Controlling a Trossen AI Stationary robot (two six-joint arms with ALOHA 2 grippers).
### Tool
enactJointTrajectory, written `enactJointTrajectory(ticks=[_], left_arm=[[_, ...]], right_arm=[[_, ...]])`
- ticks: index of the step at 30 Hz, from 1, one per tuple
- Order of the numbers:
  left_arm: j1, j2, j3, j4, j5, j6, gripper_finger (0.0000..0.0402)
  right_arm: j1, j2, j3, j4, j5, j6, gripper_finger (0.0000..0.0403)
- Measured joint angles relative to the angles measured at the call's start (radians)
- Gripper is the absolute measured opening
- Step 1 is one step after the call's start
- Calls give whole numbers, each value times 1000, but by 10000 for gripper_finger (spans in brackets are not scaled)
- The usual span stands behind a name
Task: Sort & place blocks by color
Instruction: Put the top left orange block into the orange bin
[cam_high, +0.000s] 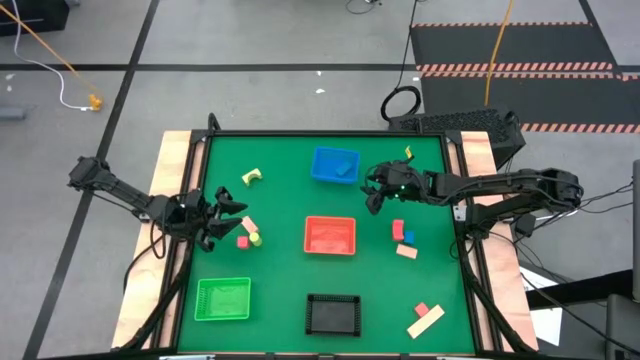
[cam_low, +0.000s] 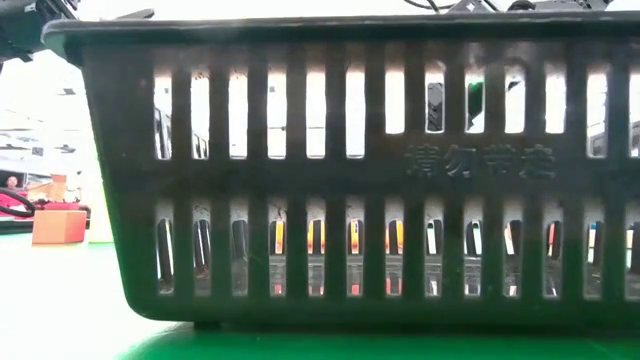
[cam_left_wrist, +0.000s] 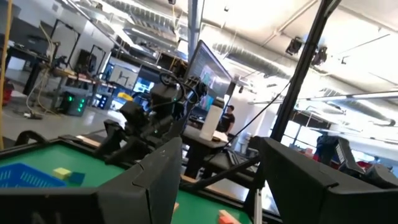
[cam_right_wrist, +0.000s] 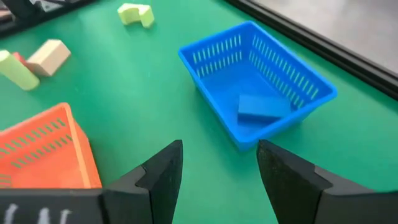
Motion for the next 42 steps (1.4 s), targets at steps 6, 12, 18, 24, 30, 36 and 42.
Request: enactJointTrajectory(ticks=[6, 12, 18, 24, 30, 36, 42], left_arm=[[0, 0, 0, 3, -28, -39, 219], [0, 0, 0, 5, -41, -274, 218], [0, 0, 0, 5, -78, -363, 218], [0, 0, 0, -9, -106, -464, 219], [0, 0, 0, -71, -164, -315, 219], [0, 0, 0, -78, -136, -306, 218], [0, 0, 0, -172, -75, -281, 218]], right_arm=[[0, 0, 0, 26, 2, 21, 199], [0, 0, 0, 40, 3, 22, 199], [0, 0, 0, 40, 4, 22, 199], [0, 0, 0, 40, 4, 22, 199], [0, 0, 0, 39, 4, 22, 199], [0, 0, 0, 39, 4, 20, 199], [0, 0, 0, 39, 5, -4, 199]])
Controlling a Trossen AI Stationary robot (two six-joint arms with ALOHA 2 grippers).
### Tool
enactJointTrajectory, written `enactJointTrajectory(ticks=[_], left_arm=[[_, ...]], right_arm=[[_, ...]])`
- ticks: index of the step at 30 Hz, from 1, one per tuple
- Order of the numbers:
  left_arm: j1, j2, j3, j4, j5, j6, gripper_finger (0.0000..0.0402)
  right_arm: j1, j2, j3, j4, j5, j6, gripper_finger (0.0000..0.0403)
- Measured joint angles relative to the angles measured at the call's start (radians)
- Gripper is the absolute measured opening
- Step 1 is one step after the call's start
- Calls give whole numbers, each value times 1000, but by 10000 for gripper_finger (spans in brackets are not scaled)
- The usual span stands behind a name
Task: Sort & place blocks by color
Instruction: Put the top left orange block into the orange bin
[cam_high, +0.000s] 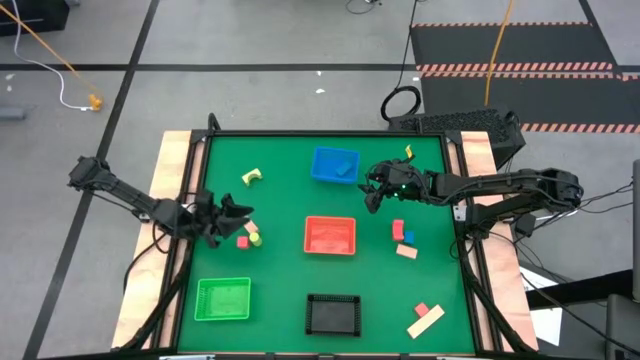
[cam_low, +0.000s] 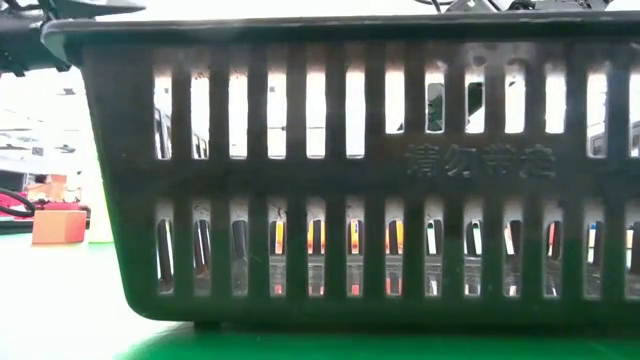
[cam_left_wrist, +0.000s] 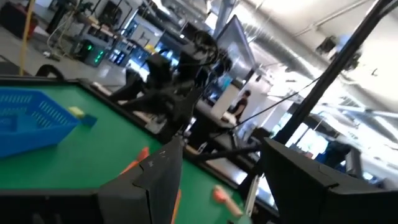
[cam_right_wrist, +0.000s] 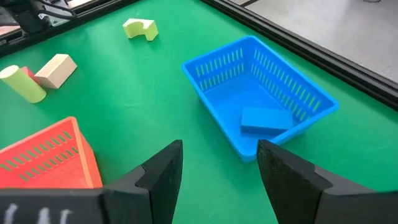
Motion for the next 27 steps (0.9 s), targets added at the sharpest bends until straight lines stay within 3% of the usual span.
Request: enactJointTrajectory(ticks=[11, 17, 21, 27], left_arm=[[0, 0, 0, -71, 0, 41, 218], [0, 12, 12, -80, 0, -32, 218], [0, 58, 69, -130, -6, -32, 218], [0, 192, 236, -368, -8, -58, 218]], right_arm=[[0, 0, 0, 0, 3, -3, 199], [0, 0, 0, 0, 3, -2, 199], [0, 0, 0, 0, 3, -1, 199], [0, 0, 0, 1, 2, 8, 199]])
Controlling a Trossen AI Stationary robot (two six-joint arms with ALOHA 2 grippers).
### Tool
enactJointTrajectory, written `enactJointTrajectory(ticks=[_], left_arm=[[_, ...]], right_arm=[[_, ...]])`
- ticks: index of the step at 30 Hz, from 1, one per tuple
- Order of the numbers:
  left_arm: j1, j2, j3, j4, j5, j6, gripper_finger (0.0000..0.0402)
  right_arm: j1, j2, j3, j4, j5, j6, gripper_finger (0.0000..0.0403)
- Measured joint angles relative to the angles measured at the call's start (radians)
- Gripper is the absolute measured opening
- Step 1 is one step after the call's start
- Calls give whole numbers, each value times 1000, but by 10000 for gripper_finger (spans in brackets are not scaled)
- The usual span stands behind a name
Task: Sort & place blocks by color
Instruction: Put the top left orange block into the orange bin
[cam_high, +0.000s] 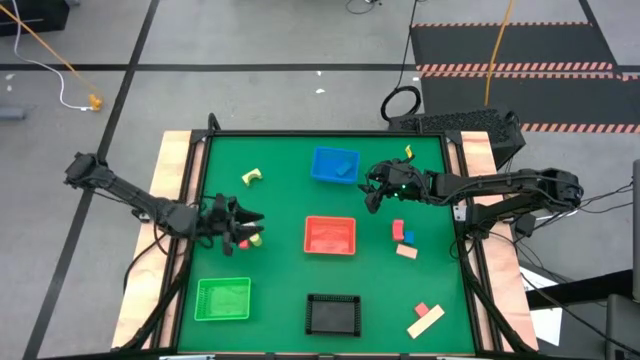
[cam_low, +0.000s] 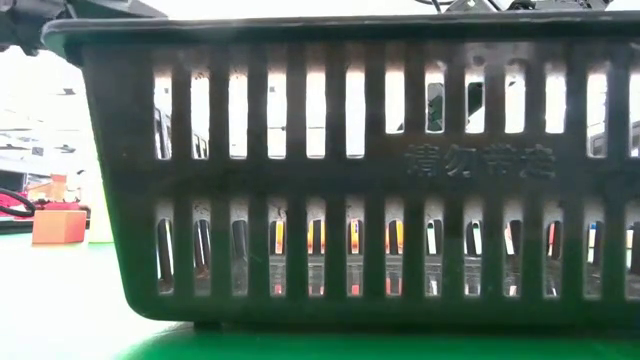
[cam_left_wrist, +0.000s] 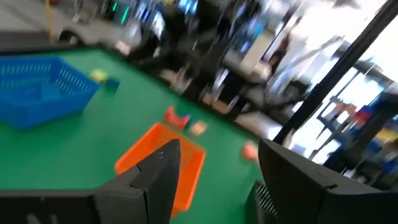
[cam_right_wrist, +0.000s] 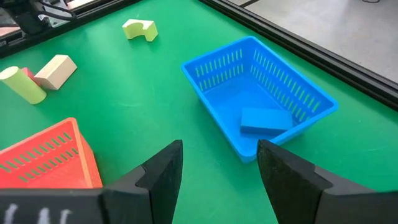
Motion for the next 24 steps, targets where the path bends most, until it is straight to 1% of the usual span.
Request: enactJointTrajectory(ticks=[3, 7, 10, 13, 15, 16, 20, 24], left_arm=[[-1, 71, 96, -181, 8, -67, 218], [-2, 148, 216, -468, 85, -247, 218], [-2, 199, 285, -651, 178, -435, 218], [-3, 245, 339, -799, 297, -633, 218], [-8, 275, 369, -870, 360, -731, 218], [-15, 289, 382, -899, 374, -772, 218], [-48, 347, 399, -975, 385, -882, 218], [-62, 415, 399, -1045, 385, -948, 218]], right_arm=[[0, 0, 0, 0, -2, 17, 199], [0, 0, 0, 0, -5, 17, 199], [0, 0, 0, 0, -6, 17, 199], [0, 0, 0, 0, -7, 17, 199], [0, 0, 0, 0, -8, 17, 199], [0, 0, 0, 0, -9, 17, 199], [0, 0, 0, -1, -10, -4, 199], [0, 0, 0, -1, -10, -32, 199]])
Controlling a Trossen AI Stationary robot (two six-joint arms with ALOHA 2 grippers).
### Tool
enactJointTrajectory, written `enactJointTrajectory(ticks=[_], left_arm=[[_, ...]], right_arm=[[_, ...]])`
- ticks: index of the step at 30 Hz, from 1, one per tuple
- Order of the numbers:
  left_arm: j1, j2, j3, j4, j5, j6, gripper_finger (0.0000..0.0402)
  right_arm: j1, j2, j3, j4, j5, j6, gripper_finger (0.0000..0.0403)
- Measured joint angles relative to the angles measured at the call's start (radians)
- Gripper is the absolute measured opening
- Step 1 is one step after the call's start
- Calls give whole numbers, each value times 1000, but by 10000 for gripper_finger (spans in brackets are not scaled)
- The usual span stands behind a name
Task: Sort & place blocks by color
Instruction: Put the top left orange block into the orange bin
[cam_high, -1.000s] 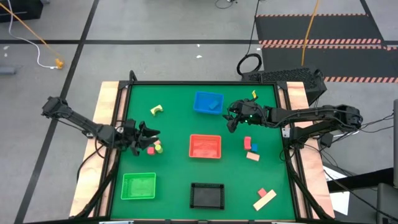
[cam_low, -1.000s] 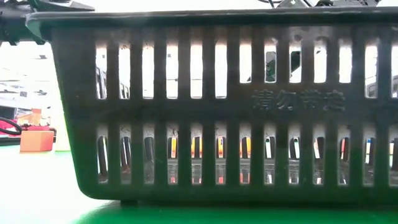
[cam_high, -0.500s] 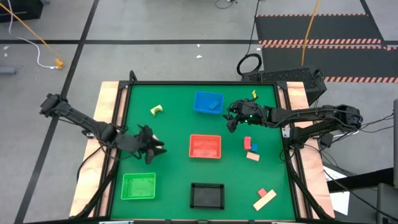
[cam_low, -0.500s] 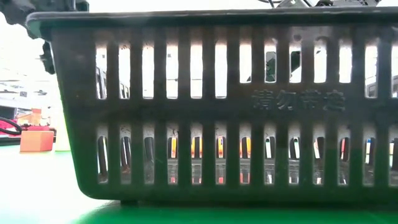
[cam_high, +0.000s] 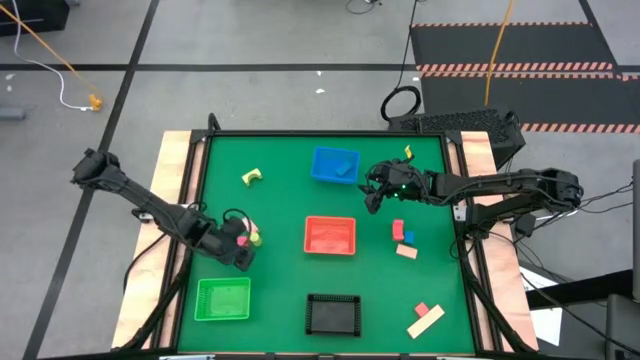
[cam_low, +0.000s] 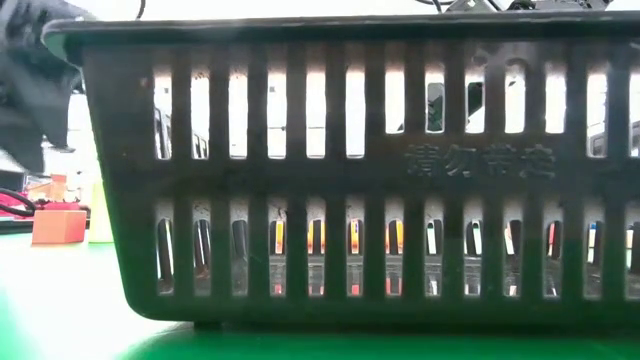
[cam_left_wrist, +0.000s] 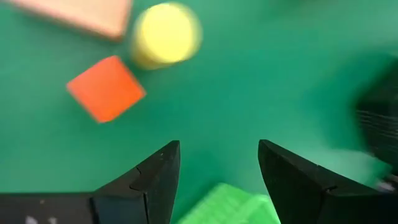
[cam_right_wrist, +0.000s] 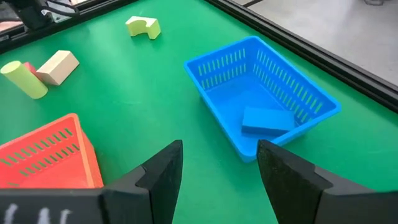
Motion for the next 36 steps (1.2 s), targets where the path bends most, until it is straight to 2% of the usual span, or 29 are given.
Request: enactJointTrajectory(ticks=[7, 14, 20, 28, 36], left_arm=[[3, 93, 0, -90, -18, -26, 218], [8, 103, 0, -106, -121, -13, 218], [8, 142, 0, -168, -135, -15, 218], [8, 194, 0, -107, -138, -14, 218], [10, 194, 0, -115, -192, -42, 218]], right_arm=[[0, 0, 0, 0, 1, -12, 199], [0, 0, 0, 0, 2, -12, 199], [0, 0, 0, 0, 2, -12, 199], [0, 0, 0, 0, 3, -12, 199], [0, 0, 0, 0, 3, -12, 199]])
